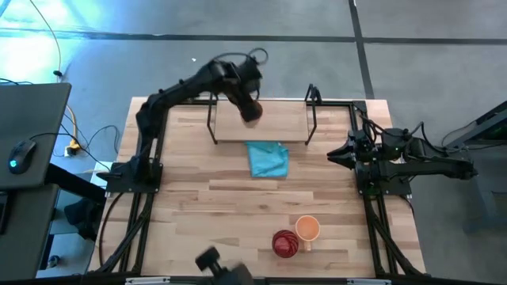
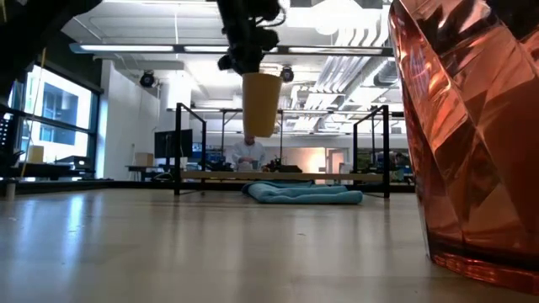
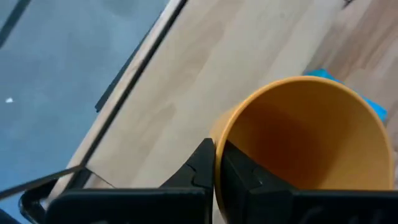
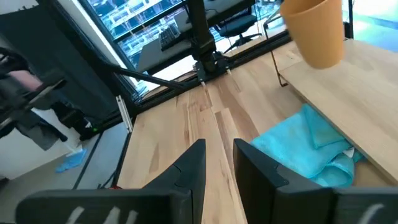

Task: Stack small to large cups/mugs on shelf
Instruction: Put the yellow cup on the shelf

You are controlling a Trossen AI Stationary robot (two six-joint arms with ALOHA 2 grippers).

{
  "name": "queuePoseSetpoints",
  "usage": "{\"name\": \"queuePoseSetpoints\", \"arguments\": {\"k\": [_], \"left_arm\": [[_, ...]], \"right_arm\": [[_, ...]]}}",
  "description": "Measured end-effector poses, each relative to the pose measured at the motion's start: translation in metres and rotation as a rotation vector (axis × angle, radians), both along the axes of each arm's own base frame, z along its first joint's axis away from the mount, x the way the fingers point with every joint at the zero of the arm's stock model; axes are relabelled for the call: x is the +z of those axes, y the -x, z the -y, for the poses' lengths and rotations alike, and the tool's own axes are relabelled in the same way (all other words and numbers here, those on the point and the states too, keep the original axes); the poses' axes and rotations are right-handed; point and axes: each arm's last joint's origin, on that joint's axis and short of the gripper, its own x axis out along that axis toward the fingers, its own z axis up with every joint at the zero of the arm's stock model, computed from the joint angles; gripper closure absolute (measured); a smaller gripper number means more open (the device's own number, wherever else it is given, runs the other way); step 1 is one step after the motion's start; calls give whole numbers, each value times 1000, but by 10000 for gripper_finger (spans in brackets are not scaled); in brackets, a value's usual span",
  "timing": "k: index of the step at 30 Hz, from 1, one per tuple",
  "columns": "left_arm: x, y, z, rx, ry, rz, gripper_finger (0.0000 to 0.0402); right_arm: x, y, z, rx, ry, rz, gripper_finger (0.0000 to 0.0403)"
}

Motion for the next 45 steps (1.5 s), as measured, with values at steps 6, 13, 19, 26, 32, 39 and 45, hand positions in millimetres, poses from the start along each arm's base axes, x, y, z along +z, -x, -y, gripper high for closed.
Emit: {"name": "queuePoseSetpoints", "arguments": {"k": [6, 13, 19, 26, 32, 39, 45], "left_arm": [[-3, 33, -41, 24, 71, 30, 401], [-5, 61, -64, 58, 125, 27, 401], [-6, 66, -68, 37, 158, 48, 401], [-38, 65, -68, 38, 237, -19, 401], [-55, 53, -68, 20, 212, 0, 401], [-63, 48, -68, 23, 172, -9, 401], [-64, 50, -69, 35, 155, -39, 401]], "right_arm": [[0, 0, 3, -94, 2, 0, 332], [1, -2, 4, -133, 3, 6, 332], [3, -13, 4, -129, 38, 23, 332], [1, -28, 5, -120, 75, -6, 332], [-3, -36, 5, -118, 74, -46, 332], [-3, -37, 5, -123, 49, -49, 332], [-3, -37, 5, -123, 48, -49, 332]]}}
